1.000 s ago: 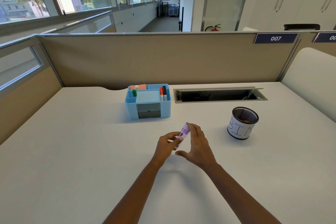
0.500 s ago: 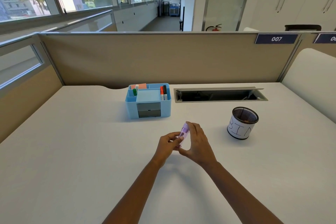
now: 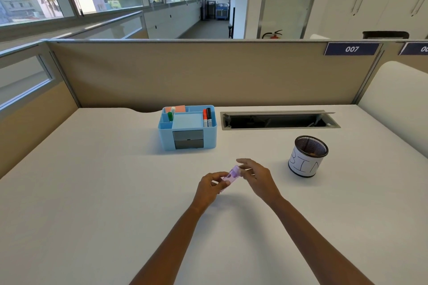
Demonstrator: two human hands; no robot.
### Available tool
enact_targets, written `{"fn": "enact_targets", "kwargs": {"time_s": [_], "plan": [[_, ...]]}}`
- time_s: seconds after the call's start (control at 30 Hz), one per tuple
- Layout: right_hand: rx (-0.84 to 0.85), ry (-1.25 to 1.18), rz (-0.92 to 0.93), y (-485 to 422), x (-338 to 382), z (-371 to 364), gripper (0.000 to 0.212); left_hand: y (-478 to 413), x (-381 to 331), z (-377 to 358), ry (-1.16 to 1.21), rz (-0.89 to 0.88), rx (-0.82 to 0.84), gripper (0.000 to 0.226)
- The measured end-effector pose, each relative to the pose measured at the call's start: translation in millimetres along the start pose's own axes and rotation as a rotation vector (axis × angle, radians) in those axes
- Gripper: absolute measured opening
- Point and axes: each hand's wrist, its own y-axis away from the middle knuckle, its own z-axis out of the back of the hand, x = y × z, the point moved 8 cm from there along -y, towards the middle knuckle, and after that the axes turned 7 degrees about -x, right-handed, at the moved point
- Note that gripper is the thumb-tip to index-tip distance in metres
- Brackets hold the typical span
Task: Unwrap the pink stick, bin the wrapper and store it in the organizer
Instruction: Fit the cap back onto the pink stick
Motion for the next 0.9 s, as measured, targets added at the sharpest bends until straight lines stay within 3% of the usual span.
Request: {"fn": "enact_targets", "kwargs": {"time_s": [0.4, 0.7, 0.9], "plan": [[-0.048, 0.023, -0.012, -4.4, 2.9, 0.8, 0.016, -0.6, -7.6, 2.7, 0.004, -0.007, -0.021, 0.034], [0.118, 0.355, 0.187, 6.0, -0.4, -22.8, 0.091, 0.9, -10.7, -0.5, 0.188, 0.096, 0.038, 0.034], [-0.001, 0.484, 0.325, 4.2, 10.3, -16.8, 0.083, 5.5, -9.3, -3.4, 0.228, 0.114, 0.054, 0.034]]}}
